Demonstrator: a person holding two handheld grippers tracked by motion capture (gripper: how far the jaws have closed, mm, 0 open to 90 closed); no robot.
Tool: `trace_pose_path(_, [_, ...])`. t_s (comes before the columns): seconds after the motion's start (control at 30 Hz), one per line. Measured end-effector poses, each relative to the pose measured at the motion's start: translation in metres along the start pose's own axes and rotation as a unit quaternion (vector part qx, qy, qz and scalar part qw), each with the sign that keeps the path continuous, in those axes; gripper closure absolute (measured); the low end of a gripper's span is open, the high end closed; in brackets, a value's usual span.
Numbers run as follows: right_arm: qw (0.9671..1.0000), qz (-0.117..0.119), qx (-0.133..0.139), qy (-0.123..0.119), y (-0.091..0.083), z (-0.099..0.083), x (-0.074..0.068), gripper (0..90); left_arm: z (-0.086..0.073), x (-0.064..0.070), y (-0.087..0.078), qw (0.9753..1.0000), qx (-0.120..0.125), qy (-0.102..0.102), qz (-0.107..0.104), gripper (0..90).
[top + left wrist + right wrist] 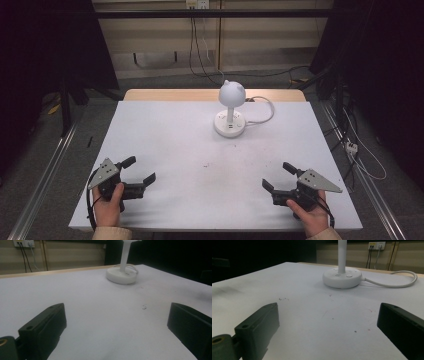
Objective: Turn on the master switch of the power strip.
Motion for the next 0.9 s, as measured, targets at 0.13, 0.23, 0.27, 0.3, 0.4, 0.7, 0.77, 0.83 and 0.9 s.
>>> trace_pose_path(0.13, [1.0000, -0.001, 0.000, -0.005, 0.005, 0.003, 0.000, 3.9, 0.000, 0.000, -0.001, 1.0000, 0.002, -0.001, 0.001, 1.9])
trace_pose_path(0.23, [1.0000, -0.002, -0.003, -0.006, 0.008, 0.003, 0.001, 4.0, 0.000, 0.000, -0.002, 1.0000, 0.004, -0.003, 0.001, 1.9])
trace_pose_path(0.27, [1.0000, -0.002, -0.004, -0.007, 0.010, 0.004, 0.002, 4.0, 0.000, 0.000, -0.002, 1.0000, 0.004, -0.003, -0.001, 1.9])
trace_pose_path(0.3, [1.0000, -0.003, -0.005, -0.006, 0.011, 0.005, 0.002, 4.0, 0.000, 0.001, -0.003, 1.0000, 0.002, 0.001, -0.002, 1.9])
trace_pose_path(0.4, [0.9999, -0.006, -0.005, -0.012, 0.015, 0.008, 0.003, 4.1, 0.001, 0.001, -0.004, 1.0000, 0.006, -0.001, -0.002, 1.9])
trace_pose_path(0.7, [0.9995, -0.020, -0.012, -0.023, 0.026, 0.016, 0.010, 5.0, 0.002, 0.003, -0.004, 0.9999, 0.013, -0.005, -0.005, 1.9])
trace_pose_path(0.77, [0.9995, -0.022, -0.014, -0.017, 0.032, 0.019, 0.013, 5.2, 0.003, 0.003, -0.004, 0.9999, 0.013, -0.004, -0.007, 1.9])
trace_pose_path(0.83, [0.9993, -0.028, -0.017, -0.018, 0.037, 0.020, 0.016, 5.4, 0.003, 0.003, -0.003, 0.9998, 0.015, -0.006, -0.007, 1.9])
trace_pose_path(0.9, [0.9993, -0.030, -0.019, -0.014, 0.041, 0.023, 0.018, 5.8, 0.003, 0.003, -0.003, 0.9999, 0.015, -0.005, -0.007, 1.9])
Point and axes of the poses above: each handheld gripper's, and its own axes: y roughly forward along the jaws, z roughly out of its top, x roughly to its right, the point moved 9 cm from there along y, roughly forward along the jaws, and after that the axes turned 12 degrees about y, right-handed, at the moved point
